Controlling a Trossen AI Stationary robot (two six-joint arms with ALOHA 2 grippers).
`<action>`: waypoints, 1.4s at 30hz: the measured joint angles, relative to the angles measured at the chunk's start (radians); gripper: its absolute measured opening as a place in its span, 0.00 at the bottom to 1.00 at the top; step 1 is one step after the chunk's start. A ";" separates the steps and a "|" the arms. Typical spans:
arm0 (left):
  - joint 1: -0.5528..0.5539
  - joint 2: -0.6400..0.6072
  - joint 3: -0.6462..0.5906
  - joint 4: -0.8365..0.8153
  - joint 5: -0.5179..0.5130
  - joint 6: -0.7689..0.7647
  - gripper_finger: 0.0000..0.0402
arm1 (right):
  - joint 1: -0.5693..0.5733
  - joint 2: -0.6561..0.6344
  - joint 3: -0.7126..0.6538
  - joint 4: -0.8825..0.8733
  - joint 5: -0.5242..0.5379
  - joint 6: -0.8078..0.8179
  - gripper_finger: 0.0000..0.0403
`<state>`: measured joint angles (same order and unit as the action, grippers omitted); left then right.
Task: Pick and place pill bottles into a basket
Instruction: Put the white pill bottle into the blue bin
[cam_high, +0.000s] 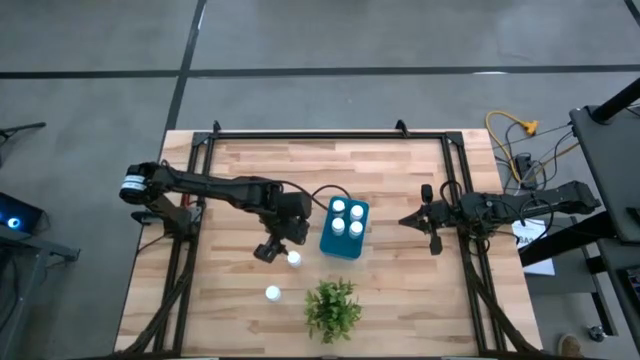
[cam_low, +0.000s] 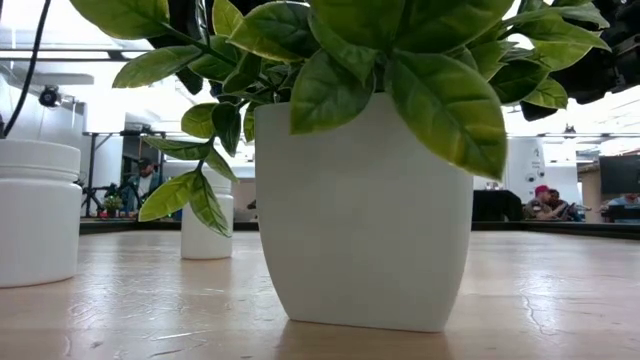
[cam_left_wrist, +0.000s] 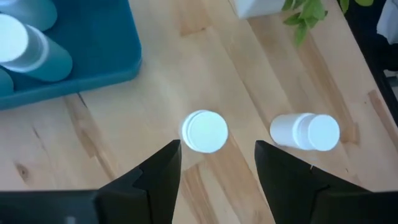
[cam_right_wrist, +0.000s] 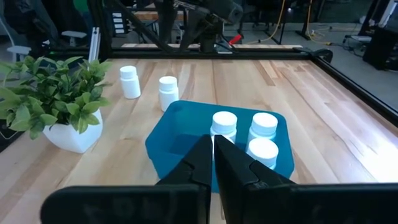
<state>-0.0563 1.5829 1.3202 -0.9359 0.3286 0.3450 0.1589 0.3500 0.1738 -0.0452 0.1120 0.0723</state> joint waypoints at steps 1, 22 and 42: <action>0.000 0.000 -0.001 0.001 0.002 0.000 0.48 | 0.000 0.000 0.000 0.000 0.000 0.000 0.02; -0.007 0.000 -0.016 0.043 -0.051 -0.042 0.71 | 0.000 0.001 0.000 -0.001 0.003 0.000 0.02; -0.005 0.009 -0.048 0.143 -0.030 -0.104 0.71 | 0.000 0.001 0.000 -0.003 0.003 0.008 0.02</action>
<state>-0.0608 1.5917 1.2721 -0.7928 0.2982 0.2415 0.1589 0.3508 0.1738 -0.0479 0.1150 0.0805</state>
